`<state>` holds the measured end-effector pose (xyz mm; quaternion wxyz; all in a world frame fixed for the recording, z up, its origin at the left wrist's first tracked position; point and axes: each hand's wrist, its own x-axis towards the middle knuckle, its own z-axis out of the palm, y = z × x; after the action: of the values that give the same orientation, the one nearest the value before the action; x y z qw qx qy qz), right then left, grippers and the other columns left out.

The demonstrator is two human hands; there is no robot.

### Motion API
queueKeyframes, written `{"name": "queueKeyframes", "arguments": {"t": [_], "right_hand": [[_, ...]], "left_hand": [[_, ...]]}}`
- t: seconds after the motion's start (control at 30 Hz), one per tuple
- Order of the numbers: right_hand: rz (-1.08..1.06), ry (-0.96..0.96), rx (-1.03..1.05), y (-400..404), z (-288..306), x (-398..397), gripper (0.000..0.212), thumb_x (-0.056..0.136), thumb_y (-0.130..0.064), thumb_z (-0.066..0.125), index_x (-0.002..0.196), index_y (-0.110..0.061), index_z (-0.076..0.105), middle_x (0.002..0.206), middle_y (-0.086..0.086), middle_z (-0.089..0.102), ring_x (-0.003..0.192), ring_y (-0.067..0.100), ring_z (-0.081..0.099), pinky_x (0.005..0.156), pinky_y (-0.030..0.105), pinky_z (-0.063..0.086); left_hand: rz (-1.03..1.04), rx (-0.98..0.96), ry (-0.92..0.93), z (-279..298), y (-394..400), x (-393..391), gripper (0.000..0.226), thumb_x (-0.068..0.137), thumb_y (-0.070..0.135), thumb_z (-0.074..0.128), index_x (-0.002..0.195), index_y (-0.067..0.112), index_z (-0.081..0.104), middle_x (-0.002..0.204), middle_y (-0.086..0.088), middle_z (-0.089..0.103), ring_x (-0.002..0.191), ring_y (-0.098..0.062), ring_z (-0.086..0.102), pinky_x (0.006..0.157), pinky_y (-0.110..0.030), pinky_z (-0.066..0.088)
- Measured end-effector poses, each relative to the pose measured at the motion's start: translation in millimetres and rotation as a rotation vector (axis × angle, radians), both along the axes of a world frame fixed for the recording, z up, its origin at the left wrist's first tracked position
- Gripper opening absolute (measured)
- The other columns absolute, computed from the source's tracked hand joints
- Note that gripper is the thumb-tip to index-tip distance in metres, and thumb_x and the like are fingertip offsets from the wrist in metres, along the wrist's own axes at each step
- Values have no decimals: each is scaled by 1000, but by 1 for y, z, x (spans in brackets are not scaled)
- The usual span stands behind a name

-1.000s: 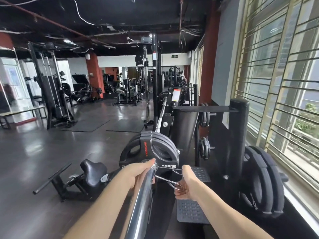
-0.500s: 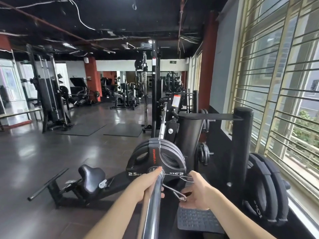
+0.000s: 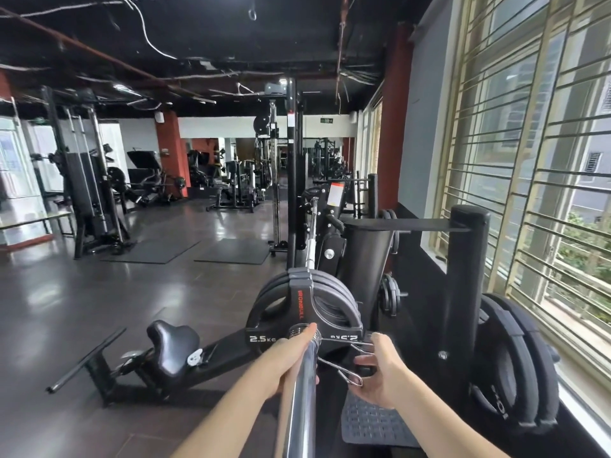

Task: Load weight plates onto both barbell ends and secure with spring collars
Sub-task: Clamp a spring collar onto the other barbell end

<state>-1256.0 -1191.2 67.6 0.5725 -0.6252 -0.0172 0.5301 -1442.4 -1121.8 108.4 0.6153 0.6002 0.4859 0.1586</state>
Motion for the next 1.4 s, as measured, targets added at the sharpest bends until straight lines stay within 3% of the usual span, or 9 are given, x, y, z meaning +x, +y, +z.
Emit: {"name": "queueKeyframes", "arguments": {"t": [0.1, 0.23, 0.3, 0.4, 0.57, 1.1, 1.23, 1.33, 1.4], "right_hand": [[101, -101, -52, -16, 15, -4, 67, 83, -52, 65, 126, -1, 53, 128, 20, 58, 113, 42, 60, 96, 50, 51], [100, -893, 89, -25, 46, 9, 58, 97, -44, 59, 144, -12, 47, 133, 3, 59, 121, 22, 56, 101, 35, 43], [266, -1097, 237, -21, 65, 8, 62, 97, -43, 63, 151, -19, 43, 150, -1, 51, 134, 17, 50, 105, 28, 37], [539, -1179, 255, -5, 84, -5, 81, 93, -51, 66, 160, -27, 27, 161, -6, 35, 147, 16, 36, 113, 30, 31], [506, -1111, 258, 9, 86, -9, 87, 92, -54, 66, 162, -27, 21, 164, -4, 34, 149, 18, 35, 114, 30, 30], [387, -1119, 335, 15, 70, -6, 81, 90, -56, 66, 158, -30, 32, 160, -4, 41, 142, 18, 44, 110, 30, 35], [407, -1155, 310, 12, 69, -13, 82, 91, -59, 62, 160, -32, 27, 159, -2, 42, 94, 2, 58, 88, 25, 44], [400, -1227, 246, 8, 72, -19, 77, 97, -54, 58, 161, -23, 26, 161, -1, 39, 138, 16, 49, 108, 29, 37], [374, -1309, 180, 3, 72, -21, 67, 100, -47, 56, 157, -19, 35, 156, 1, 46, 142, 20, 45, 112, 32, 36]], "left_hand": [[2, 152, 219, 12, -9, -4, 107, 75, 92, 44, 131, 4, 63, 115, -15, 75, 104, -34, 72, 95, -43, 57], [220, 986, 573, 42, -4, -30, 46, 98, 59, 43, 100, 21, 67, 105, -4, 72, 96, -27, 66, 79, -34, 54], [174, 1157, 500, 57, 15, -41, 31, 99, 41, 53, 125, 22, 55, 128, -3, 62, 114, -23, 57, 93, -39, 52], [-155, 1028, 560, 70, 37, -37, 78, 98, 33, 58, 162, 19, 15, 168, -3, 18, 152, -27, 22, 121, -46, 29], [-364, 799, 484, 64, 57, -32, 92, 99, 37, 59, 162, 28, -8, 169, 9, -11, 156, -21, 13, 126, -44, 19], [-134, 958, 405, 57, 49, -41, 61, 104, 42, 50, 160, 33, 27, 164, 6, 32, 148, -31, 36, 118, -42, 32], [-64, 948, 374, 44, 45, -38, 58, 106, 40, 46, 160, 32, 26, 165, 9, 30, 146, -31, 40, 117, -44, 35], [-30, 924, 328, 39, 37, -32, 59, 107, 33, 45, 161, 27, 22, 167, 8, 25, 149, -25, 35, 118, -40, 32], [-2, 892, 265, 32, 28, -32, 64, 105, 31, 48, 162, 24, 19, 168, 6, 22, 152, -19, 28, 121, -37, 27]]}}
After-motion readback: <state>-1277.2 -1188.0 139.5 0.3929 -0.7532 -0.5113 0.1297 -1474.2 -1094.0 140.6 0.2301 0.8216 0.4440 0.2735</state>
